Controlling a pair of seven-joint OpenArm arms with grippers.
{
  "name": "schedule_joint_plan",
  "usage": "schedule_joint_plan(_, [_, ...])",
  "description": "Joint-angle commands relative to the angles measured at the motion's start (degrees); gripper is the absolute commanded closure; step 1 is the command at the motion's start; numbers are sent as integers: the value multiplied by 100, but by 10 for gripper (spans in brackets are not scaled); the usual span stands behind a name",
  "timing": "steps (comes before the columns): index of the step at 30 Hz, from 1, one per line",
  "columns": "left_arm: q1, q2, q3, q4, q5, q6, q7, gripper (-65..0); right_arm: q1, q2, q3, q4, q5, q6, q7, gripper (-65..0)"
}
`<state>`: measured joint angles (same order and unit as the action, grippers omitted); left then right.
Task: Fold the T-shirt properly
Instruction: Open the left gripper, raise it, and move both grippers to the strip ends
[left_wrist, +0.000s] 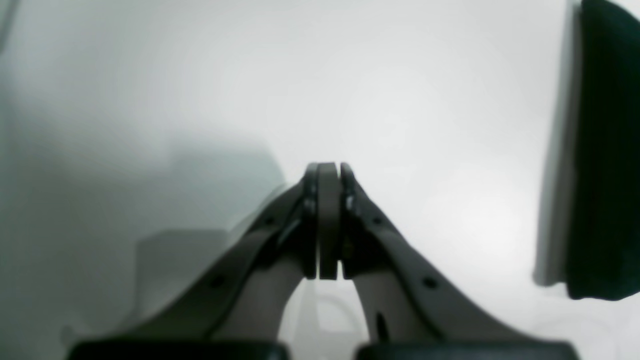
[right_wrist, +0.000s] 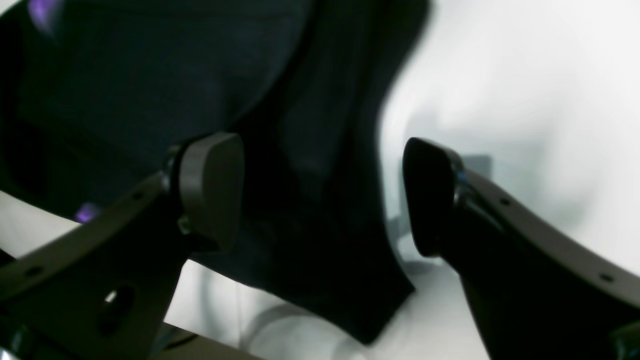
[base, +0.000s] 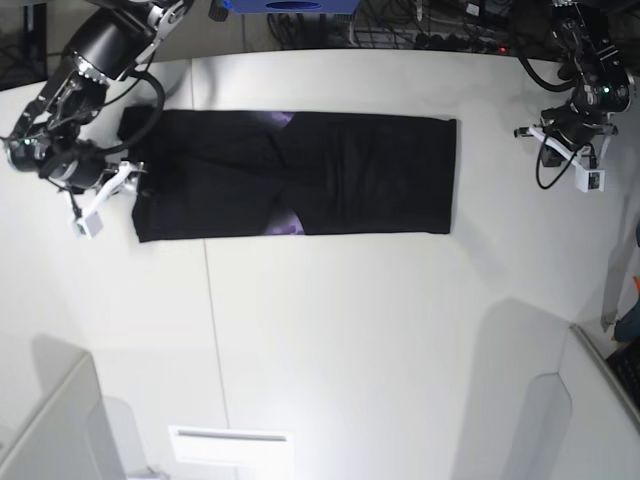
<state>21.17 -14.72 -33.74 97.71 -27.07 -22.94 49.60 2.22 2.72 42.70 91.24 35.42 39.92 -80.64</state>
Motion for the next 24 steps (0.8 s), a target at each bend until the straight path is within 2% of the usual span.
schedule_joint_plan(1, [24, -80, 20, 79, -14, -40, -112, 0, 81, 110, 25, 102, 190, 8, 64, -453])
schedule_joint_plan(9, [-11, -71, 90, 71, -14, -40, -121, 0, -130, 119, -19, 823, 876, 8, 64, -453])
schedule_joint_plan(13, [-20, -18, 90, 71, -14, -40, -121, 0, -103, 110, -46, 32, 981, -216, 64, -453])
schedule_joint_plan(16, [-29, 123, 99, 62, 30, -40, -121, 0, -94, 198, -46, -645, 972, -260, 64, -453])
schedule_joint_plan(20, [-90, 131, 732, -228, 39, -31, -138, 0, -112, 339, -309, -953, 981, -243, 64, -453])
schedule_joint_plan(24, [-275, 237, 969, -580, 39, -23, -147, 0, -112, 356, -468, -1041, 972, -260, 148, -453])
